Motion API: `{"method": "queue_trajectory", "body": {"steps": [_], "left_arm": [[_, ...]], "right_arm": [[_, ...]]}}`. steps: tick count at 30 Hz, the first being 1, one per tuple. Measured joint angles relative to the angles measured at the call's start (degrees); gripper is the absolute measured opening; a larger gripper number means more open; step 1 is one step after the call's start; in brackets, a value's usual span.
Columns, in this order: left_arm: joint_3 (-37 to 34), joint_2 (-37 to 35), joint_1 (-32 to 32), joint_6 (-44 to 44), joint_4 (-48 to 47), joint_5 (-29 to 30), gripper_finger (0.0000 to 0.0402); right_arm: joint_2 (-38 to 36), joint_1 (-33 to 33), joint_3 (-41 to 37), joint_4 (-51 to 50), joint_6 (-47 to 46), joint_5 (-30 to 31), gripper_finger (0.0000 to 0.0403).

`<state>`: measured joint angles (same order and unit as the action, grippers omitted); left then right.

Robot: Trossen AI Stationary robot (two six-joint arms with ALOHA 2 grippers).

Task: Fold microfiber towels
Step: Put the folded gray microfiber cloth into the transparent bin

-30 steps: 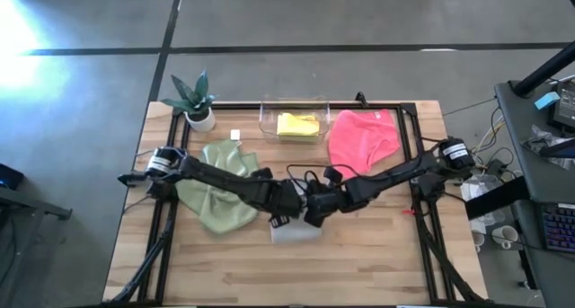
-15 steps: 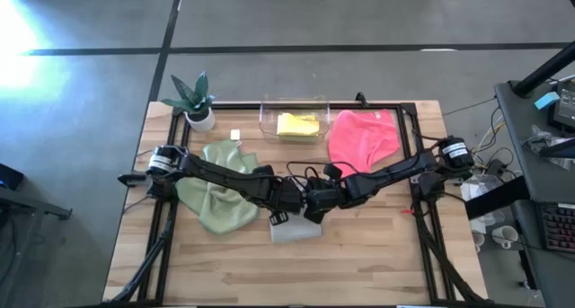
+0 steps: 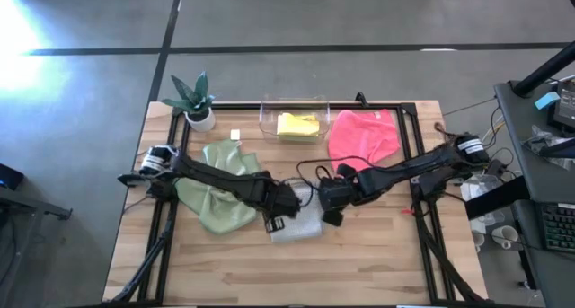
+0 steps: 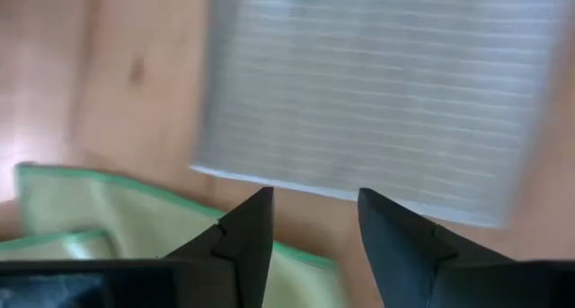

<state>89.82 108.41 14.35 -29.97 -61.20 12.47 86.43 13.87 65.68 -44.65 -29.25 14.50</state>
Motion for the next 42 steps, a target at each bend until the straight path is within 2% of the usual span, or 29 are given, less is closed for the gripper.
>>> {"method": "queue_trajectory", "body": {"steps": [3, 8, 11, 16, 20, 27, 32, 42], "left_arm": [[-0.35, -0.67, 3.86, -3.1, 1.76, 0.02, 0.0148], [-1.32, -0.69, 11.17, -9.46, 6.56, 2.35, 0.0148], [-2.32, -0.69, 15.44, -13.33, 9.57, 4.66, 0.0148], [-3.54, -0.71, 20.8, -12.12, 15.61, 10.21, 0.0148], [-5.69, -0.69, 21.32, -10.33, 21.41, 12.34, 0.0148], [-9.55, -0.67, 18.61, -8.27, 26.48, 12.35, 0.0148], [-10.5, 0.2, 17.11, -5.64, 27.15, 12.02, 0.0148], [-10.71, 2.24, 16.5, -5.18, 27.39, 9.84, 0.0148]], "right_arm": [[-3.79, 3.36, -1.58, -3.43, -0.71, -0.02, 0.0144], [-10.43, 11.3, -7.11, -1.46, -6.13, 0.0, 0.0136], [-13.1, 16.05, -11.27, 2.79, -9.13, -0.01, 0.0131], [-14.09, 21.1, -17.53, 14.71, -9.67, 0.24, 0.0127], [-12.27, 21.8, -20.94, 26.3, -5.76, 0.46, 0.0134], [-6.23, 21.46, -19.92, 38.51, 12.21, 0.6, 0.0169], [-0.38, 20.22, -17.14, 39.41, 21.16, 1.38, 0.0197], [10.5, 15.82, -8.4, 36.3, 24.08, 2.52, 0.021]]}}
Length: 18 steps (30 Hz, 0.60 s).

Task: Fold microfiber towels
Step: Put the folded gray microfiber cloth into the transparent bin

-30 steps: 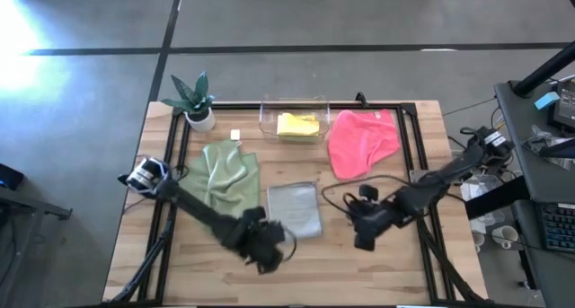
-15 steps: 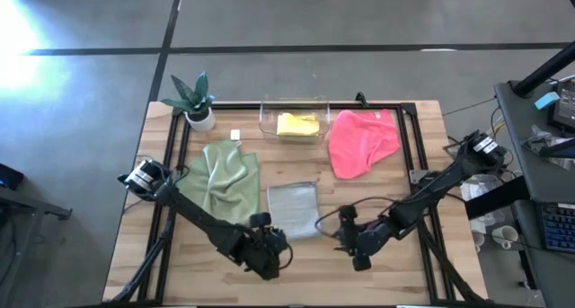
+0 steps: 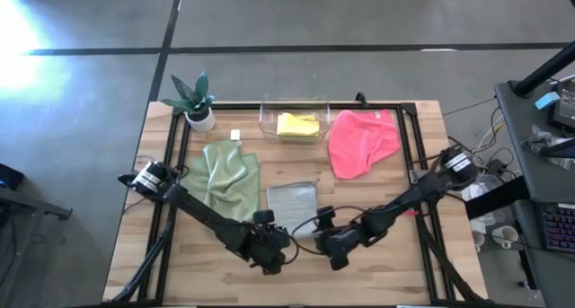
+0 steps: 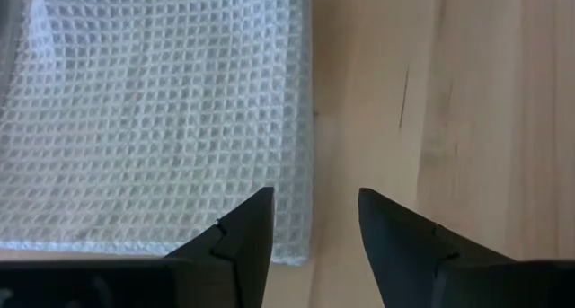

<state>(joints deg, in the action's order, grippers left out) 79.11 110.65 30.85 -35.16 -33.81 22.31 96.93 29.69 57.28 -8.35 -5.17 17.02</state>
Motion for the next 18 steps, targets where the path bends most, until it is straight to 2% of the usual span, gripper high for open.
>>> {"method": "queue_trajectory", "body": {"steps": [9, 18], "left_arm": [[-3.06, 0.0, -0.67, 4.25, 4.91, -0.27, 0.0148], [-5.46, 0.22, -0.9, 4.08, 6.66, -1.0, 0.0148]], "right_arm": [[4.96, -2.93, 4.39, -7.64, -0.83, -0.53, 0.021], [5.64, -3.9, 5.06, -8.17, -1.53, -0.57, 0.021]]}}
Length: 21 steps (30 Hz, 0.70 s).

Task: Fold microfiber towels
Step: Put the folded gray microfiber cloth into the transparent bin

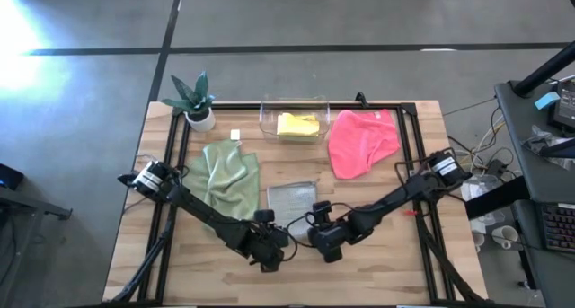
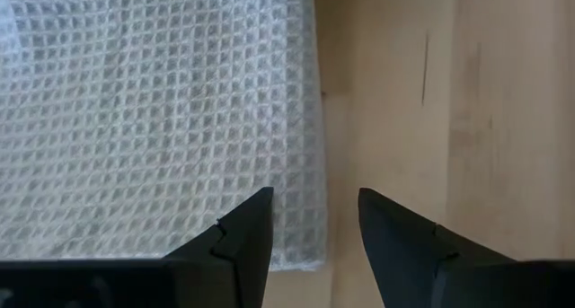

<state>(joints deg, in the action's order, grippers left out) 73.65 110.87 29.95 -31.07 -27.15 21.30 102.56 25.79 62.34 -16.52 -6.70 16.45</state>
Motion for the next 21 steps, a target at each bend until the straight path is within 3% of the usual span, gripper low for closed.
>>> {"method": "queue_trajectory", "body": {"steps": [9, 14, 21], "left_arm": [[-2.54, 2.23, -0.77, 0.22, 3.09, -0.45, 0.0148], [-2.65, 2.89, -1.17, 0.19, 3.33, 2.32, 0.0148], [-2.84, 2.99, -2.15, 0.22, 2.73, 4.97, 0.0134]], "right_arm": [[0.0, -1.02, -0.02, 0.13, -2.75, -1.4, 0.021], [0.0, -0.98, -0.04, 0.34, -3.36, -4.9, 0.021], [0.0, -1.44, -0.15, 0.05, -6.1, -4.19, 0.0186]]}}
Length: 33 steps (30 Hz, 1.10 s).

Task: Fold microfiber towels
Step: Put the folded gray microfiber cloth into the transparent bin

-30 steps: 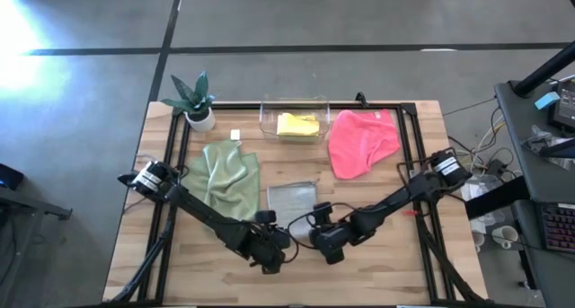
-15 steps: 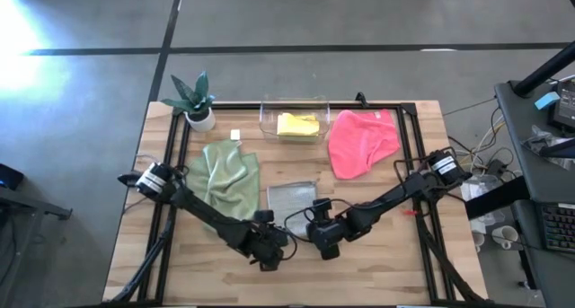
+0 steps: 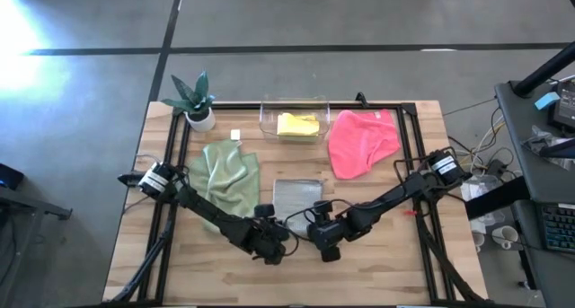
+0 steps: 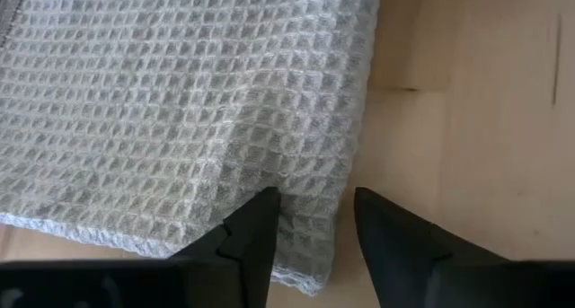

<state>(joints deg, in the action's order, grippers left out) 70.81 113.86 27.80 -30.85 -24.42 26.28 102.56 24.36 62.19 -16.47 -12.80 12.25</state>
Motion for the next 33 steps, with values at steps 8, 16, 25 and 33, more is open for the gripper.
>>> {"method": "queue_trajectory", "body": {"steps": [8, 16, 25, 33], "left_arm": [[-0.17, 0.04, -1.09, 0.55, -0.23, 0.25, 0.0041], [-0.19, 0.07, -1.28, 2.82, 0.3, 0.14, 0.0009], [2.81, -2.26, -1.65, 2.82, -0.49, -5.8, 0.0003], [5.85, -7.48, -2.55, 3.22, -2.29, -9.76, 0.0002]], "right_arm": [[-0.02, -1.81, -0.07, -2.53, -2.75, 0.81, 0.0147], [-0.02, -1.9, 0.11, -2.75, -2.75, 0.87, 0.0048], [-2.39, -1.86, 0.11, -4.22, -5.84, -2.18, 0.0014], [-12.62, -1.35, 0.17, -7.61, -11.94, -2.21, 0.0013]]}}
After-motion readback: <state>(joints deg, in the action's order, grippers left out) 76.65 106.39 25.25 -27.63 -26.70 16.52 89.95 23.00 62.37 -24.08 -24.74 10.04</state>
